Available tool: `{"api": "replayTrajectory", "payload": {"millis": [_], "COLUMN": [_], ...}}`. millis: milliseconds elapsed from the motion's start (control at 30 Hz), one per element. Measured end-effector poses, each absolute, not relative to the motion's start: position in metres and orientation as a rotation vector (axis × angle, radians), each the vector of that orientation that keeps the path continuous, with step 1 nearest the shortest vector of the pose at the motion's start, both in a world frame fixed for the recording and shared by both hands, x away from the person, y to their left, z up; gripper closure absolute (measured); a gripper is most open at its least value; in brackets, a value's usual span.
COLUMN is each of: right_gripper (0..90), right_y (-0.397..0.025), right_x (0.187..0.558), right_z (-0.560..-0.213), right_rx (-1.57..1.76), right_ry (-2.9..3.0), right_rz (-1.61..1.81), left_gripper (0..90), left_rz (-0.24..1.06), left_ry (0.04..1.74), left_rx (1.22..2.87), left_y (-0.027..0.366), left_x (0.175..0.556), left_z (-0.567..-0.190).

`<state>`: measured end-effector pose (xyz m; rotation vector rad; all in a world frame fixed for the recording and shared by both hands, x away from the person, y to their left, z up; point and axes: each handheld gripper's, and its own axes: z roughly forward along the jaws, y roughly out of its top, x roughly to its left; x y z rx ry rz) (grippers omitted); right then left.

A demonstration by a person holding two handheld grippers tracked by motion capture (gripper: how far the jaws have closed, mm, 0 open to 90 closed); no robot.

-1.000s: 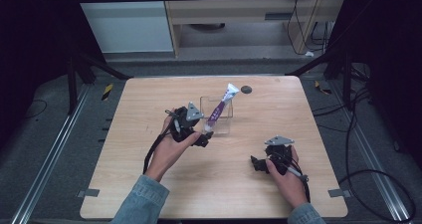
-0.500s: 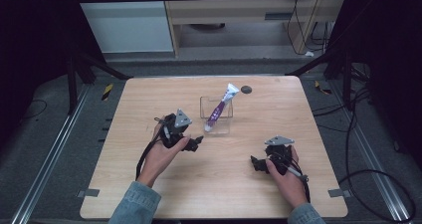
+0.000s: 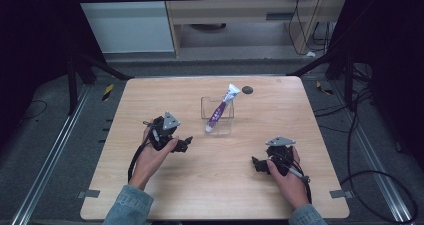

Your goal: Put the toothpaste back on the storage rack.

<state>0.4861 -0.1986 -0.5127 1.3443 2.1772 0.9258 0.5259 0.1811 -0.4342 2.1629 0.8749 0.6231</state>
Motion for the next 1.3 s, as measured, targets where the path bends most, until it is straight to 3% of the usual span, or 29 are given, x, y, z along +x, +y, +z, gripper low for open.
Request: {"api": "replayTrajectory", "payload": {"millis": [700, 1300], "right_gripper": [0.5, 0.5], "right_y": [-0.198, -0.198], "right_x": [0.486, 0.486], "right_z": [-0.513, -0.513], "right_rx": [1.344, 1.347], "right_ry": [2.175, 2.174], "right_rz": [0.926, 0.925], "left_gripper": [5.7, 6.0], "left_rz": [0.647, 0.59], "left_ry": [1.1, 1.232], "left_rx": [2.194, 2.159], "left_y": [0.25, 0.276], "left_x": [0.551, 0.561], "left_z": [-0.473, -0.495]}}
